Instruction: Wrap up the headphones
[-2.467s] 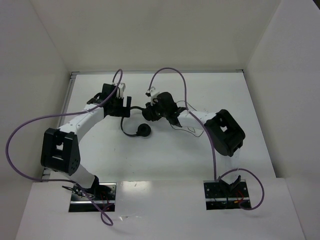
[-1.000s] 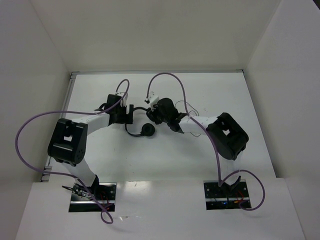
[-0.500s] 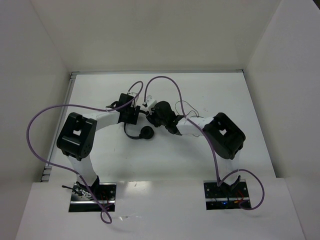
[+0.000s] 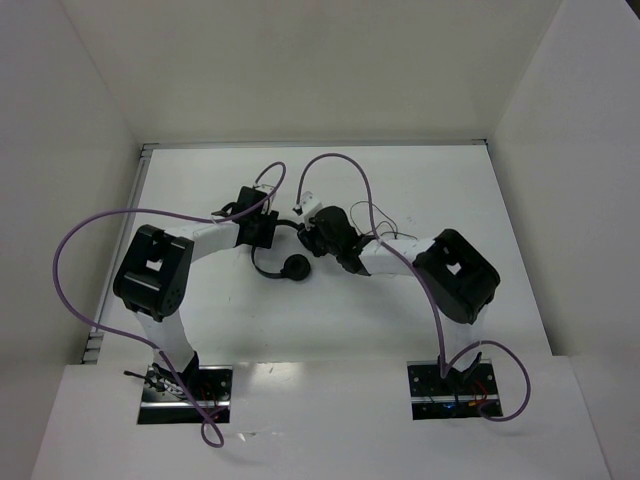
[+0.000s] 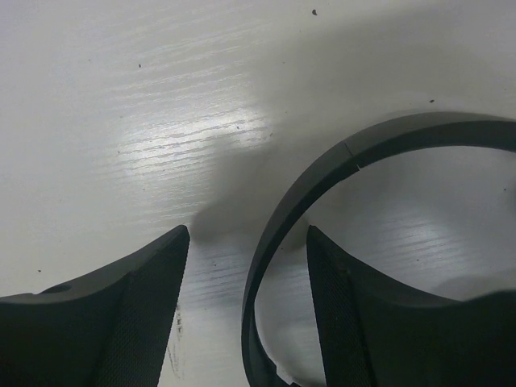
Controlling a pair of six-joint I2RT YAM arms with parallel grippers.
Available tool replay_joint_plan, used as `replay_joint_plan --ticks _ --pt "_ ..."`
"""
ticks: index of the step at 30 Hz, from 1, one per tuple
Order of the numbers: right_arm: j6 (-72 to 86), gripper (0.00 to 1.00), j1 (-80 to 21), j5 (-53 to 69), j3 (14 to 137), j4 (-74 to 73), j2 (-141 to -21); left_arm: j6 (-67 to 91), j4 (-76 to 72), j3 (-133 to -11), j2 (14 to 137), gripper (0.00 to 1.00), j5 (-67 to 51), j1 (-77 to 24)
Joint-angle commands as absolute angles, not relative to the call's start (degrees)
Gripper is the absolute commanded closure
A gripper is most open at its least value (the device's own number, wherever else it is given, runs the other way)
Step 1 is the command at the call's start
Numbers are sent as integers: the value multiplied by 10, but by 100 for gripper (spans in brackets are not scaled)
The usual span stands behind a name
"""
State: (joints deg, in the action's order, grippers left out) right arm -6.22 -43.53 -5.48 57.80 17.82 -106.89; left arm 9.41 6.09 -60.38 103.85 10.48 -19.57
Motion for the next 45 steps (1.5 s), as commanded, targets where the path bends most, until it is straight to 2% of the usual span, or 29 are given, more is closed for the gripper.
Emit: replay_joint_plan --ticks 1,12,15,16,19,22,26,30,33,34,37,38,40,45 --pt "-55 69 -439 -68 579 241 -1013 102 49 -595 1042 32 104 -192" --pt "-55 69 -444 -56 573 246 -999 102 44 -595 1042 37 80 -192" --pt "-55 69 -444 -51 573 246 -999 102 39 -595 1042 46 86 -192" --pt "-55 69 -444 -51 573 246 -999 102 39 -595 1042 54 86 -192" --pt "-55 69 -444 -51 573 246 -994 107 33 -595 1042 68 74 -192" --pt "-55 69 -444 -56 573 246 -994 107 28 -590 1042 75 55 -192" --pt "-49 68 -444 -56 568 246 -994 107 22 -584 1031 93 42 -192" --pt "-38 65 -444 -62 568 246 -994 107 22 -584 1024 100 48 -192" --pt "-32 48 -444 -72 568 240 -999 107 22 -584 1011 100 55 -192" --pt "-32 33 -444 -72 568 240 -999 107 22 -584 1011 100 55 -192" --pt "-21 18 -444 -85 574 235 -1005 107 53 -607 999 100 68 -192" --pt "-14 9 -444 -90 574 235 -1005 107 59 -613 999 100 69 -192" --pt "0 0 -444 -96 588 229 -1005 107 77 -626 994 100 74 -192" --pt "61 0 -444 -106 599 235 -941 122 98 -642 975 100 108 -192"
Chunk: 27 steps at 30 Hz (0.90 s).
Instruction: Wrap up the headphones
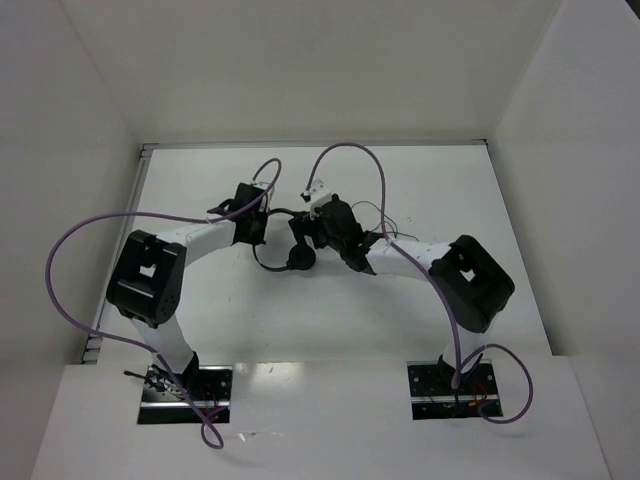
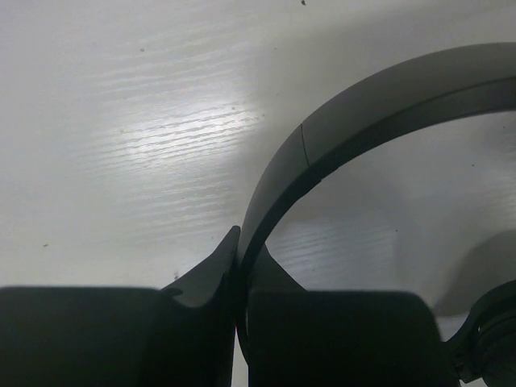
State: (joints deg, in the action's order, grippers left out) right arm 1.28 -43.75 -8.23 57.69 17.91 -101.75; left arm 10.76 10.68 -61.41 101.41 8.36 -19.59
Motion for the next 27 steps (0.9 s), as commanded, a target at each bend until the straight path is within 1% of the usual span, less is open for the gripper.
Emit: replay_joint_plan --ticks 1,6,11,14,15,16,18,19,21,22,25,27 --pt "61 0 -444 -115 599 247 -927 122 98 -642 966 100 108 -192" --pt "61 0 -444 -138 592 247 -851 122 121 -659 938 100 120 -192" --pt "35 0 -438 -143 542 291 -766 129 142 -696 919 100 117 -192" --pt "22 0 -415 -156 505 289 -733 129 173 -722 911 97 119 -192" --pt "22 0 -407 -151 485 289 -724 129 186 -752 911 97 131 -192" --pt "14 0 -400 -142 474 289 -716 135 218 -770 911 95 154 -192" --pt "9 0 -389 -129 450 289 -687 124 244 -819 911 90 165 -192" --pt "9 0 -381 -124 438 307 -678 124 251 -829 906 89 191 -192" --pt "17 0 -362 -103 395 336 -657 117 258 -847 897 98 239 -192" --pt "25 0 -355 -93 384 358 -657 117 271 -875 892 100 291 -192" --pt "32 0 -348 -63 366 380 -669 102 314 -933 892 100 331 -192" --pt "25 0 -348 -46 366 407 -683 94 314 -939 871 100 339 -192"
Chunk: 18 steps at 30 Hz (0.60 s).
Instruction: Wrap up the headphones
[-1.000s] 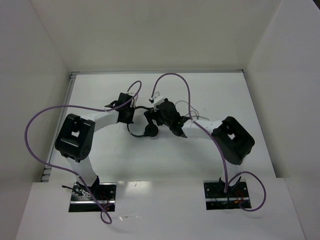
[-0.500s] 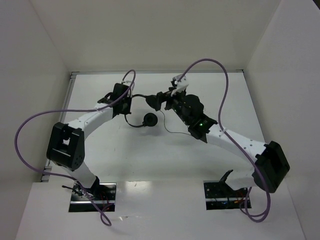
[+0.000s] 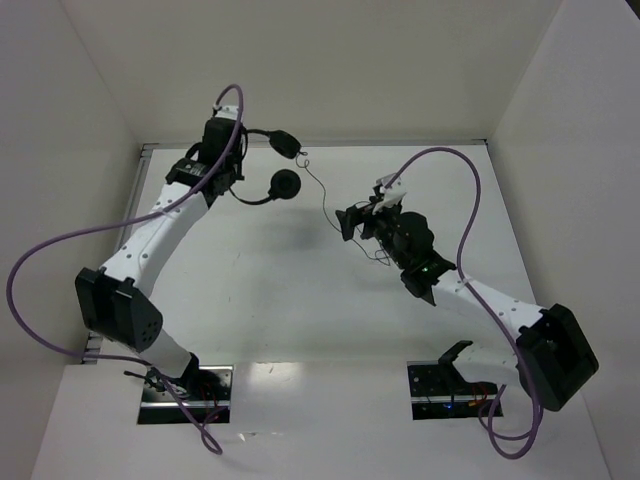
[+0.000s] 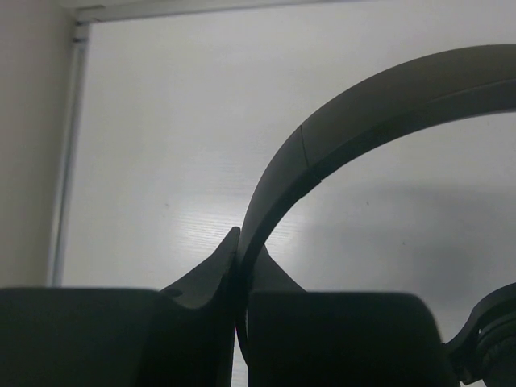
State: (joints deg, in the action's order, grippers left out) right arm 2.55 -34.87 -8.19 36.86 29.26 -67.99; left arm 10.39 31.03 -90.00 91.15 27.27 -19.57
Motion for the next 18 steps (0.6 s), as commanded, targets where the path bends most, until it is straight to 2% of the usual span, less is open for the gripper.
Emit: replay_joint_plan --ticks 1,11,18 --pt "19 0 -348 -31 366 417 -699 94 308 -939 862 100 345 -192" --pt "6 0 -348 69 456 489 -783 162 332 -969 811 100 269 -192" --pt "20 0 -348 81 532 511 -864 214 340 -916 765 100 159 -192"
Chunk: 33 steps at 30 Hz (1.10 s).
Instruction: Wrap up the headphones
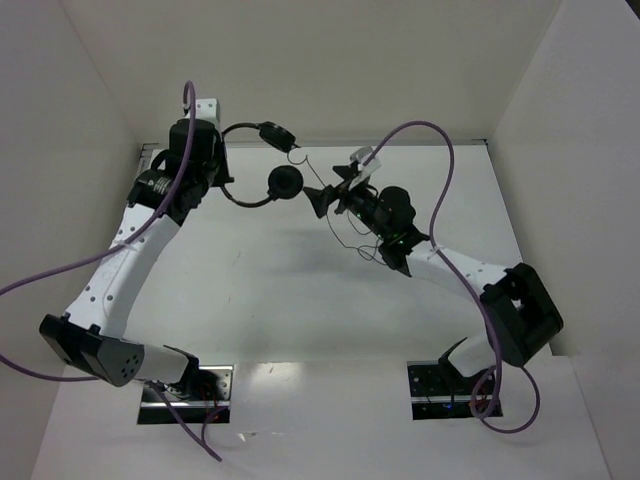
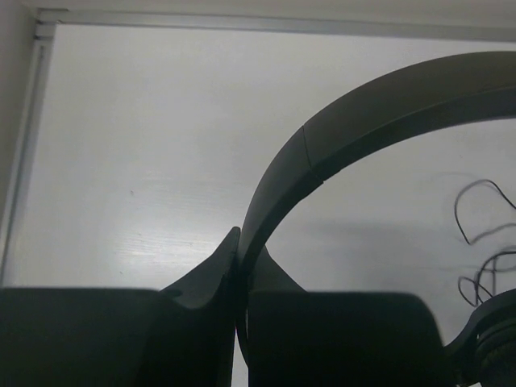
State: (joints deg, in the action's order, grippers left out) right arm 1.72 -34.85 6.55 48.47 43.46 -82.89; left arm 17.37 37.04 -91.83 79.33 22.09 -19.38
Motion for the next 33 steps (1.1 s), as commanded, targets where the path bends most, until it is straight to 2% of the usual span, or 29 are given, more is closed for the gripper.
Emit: replay_joint_plan --ticks 1,7,8,9,10,11,14,19,23,26,33 --pt "32 0 -348 92 545 511 -875 214 351 -923 765 100 151 -192" --pt "35 0 -361 99 657 440 -968 220 373 -950 738 100 117 -192" --pt "45 4 -361 91 650 452 -976 220 379 -967 738 100 117 -192" --pt "54 11 -361 84 639 462 -976 226 390 -975 738 100 107 -192" --pt "64 34 -366 78 628 474 -976 226 390 -975 738 100 107 -192" --pt "87 48 -367 60 606 483 -969 233 390 -975 731 100 107 -192" --pt "119 72 -367 36 577 497 -953 238 369 -960 715 100 143 -192" --pt "103 77 -367 -1 532 471 -919 238 340 -979 729 100 163 -192" --pt "87 83 -367 -26 470 471 -871 261 328 -993 743 100 110 -192" --pt "82 89 -367 -40 435 483 -841 289 323 -993 748 100 41 -192" --pt "76 92 -367 -57 396 490 -810 352 318 -993 748 100 -156 -192"
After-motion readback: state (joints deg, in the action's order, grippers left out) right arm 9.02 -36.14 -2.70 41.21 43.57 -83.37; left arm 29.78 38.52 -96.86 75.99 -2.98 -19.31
